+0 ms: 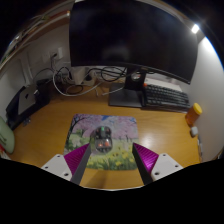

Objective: Arrange mouse

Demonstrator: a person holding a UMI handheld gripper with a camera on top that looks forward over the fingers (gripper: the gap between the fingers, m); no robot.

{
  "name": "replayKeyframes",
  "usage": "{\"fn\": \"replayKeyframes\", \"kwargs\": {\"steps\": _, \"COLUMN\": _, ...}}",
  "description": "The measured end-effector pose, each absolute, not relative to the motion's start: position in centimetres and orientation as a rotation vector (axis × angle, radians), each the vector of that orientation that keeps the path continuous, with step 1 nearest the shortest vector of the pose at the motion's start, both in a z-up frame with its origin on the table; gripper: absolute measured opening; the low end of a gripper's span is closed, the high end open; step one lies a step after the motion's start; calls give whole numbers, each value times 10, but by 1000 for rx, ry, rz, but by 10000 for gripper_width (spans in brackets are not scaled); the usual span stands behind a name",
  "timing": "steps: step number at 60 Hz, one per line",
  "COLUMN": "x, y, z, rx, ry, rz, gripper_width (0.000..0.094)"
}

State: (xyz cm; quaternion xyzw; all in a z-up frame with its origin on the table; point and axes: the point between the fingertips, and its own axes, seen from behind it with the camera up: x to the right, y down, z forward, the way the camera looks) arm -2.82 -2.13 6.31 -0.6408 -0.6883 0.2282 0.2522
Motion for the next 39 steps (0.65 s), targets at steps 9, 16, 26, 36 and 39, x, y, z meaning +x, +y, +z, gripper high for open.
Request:
{"fn": "replayKeyframes", "kwargs": {"steps": 9, "x": 26, "y": -5, "z": 116, "rx": -1775, "ry": -1864, "rz": 581, "gripper_width": 861}}
{"fn": "replayKeyframes", "kwargs": {"steps": 16, "x": 52, "y": 2, "z": 138, "rx": -1789, "ry": -1852, "rz": 593, "gripper_width": 859}}
{"fn": "replayKeyframes", "kwargs": {"steps": 26, "x": 61, "y": 18, "z": 144, "rx": -1792, "ry": -1818, "rz": 574, "gripper_width": 858}}
{"fn": "replayKeyframes", "kwargs": {"steps": 36, "x": 71, "y": 12, "z": 138, "rx": -1796, "ry": -1839, "rz": 577, "gripper_width": 859}}
{"fn": "replayKeyframes", "kwargs": {"steps": 39, "x": 73, "y": 8, "z": 137, "rx": -1797, "ry": -1846, "rz": 587, "gripper_width": 858}}
